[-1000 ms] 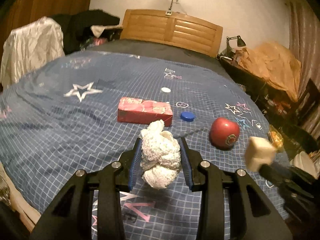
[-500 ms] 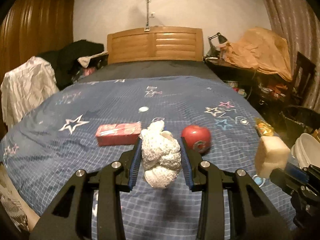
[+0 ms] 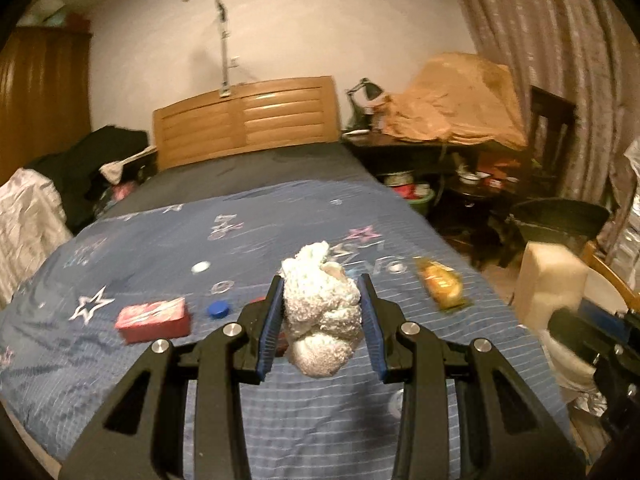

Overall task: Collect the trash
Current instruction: 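Carry the white cloth and sponge over the white bucket with both tools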

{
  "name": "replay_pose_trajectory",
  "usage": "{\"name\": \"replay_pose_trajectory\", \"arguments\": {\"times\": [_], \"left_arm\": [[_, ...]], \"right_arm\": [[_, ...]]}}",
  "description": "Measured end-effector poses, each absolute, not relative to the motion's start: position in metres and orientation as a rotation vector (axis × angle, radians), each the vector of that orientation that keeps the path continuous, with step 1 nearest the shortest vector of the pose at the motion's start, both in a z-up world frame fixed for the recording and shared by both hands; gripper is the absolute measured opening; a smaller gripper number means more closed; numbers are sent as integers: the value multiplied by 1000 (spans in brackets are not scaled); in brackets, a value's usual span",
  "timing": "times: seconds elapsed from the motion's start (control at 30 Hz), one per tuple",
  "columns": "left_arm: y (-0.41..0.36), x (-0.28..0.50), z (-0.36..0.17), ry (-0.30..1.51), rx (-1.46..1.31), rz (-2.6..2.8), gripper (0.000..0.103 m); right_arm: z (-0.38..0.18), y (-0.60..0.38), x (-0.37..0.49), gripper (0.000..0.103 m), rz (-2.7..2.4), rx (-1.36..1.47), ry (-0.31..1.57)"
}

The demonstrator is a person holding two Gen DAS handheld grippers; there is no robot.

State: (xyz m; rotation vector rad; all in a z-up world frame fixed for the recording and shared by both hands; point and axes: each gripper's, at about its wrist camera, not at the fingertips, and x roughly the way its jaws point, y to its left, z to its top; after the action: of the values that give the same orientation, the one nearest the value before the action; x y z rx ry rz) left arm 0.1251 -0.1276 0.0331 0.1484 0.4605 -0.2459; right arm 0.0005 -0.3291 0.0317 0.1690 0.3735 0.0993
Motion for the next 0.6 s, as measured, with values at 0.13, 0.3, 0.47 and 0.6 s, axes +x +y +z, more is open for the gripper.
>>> {"name": "replay_pose_trajectory", "arguments": {"times": [0.13,0.3,0.47,0.6], "left_arm": [[-169,123,37,453,176,-324,35],[-226,126,37,462,212,-463,35],[-294,126,30,491,247,-639,35],[-346,129,19,557,267,-788,35]], "right_arm": [[39,-368,-17,20,19,183,341],[47,-441,-50,20,-139,215,312],[45,-521,-84,20,-311,244,315],[33,-579,-111,20,-414,255,350]]}}
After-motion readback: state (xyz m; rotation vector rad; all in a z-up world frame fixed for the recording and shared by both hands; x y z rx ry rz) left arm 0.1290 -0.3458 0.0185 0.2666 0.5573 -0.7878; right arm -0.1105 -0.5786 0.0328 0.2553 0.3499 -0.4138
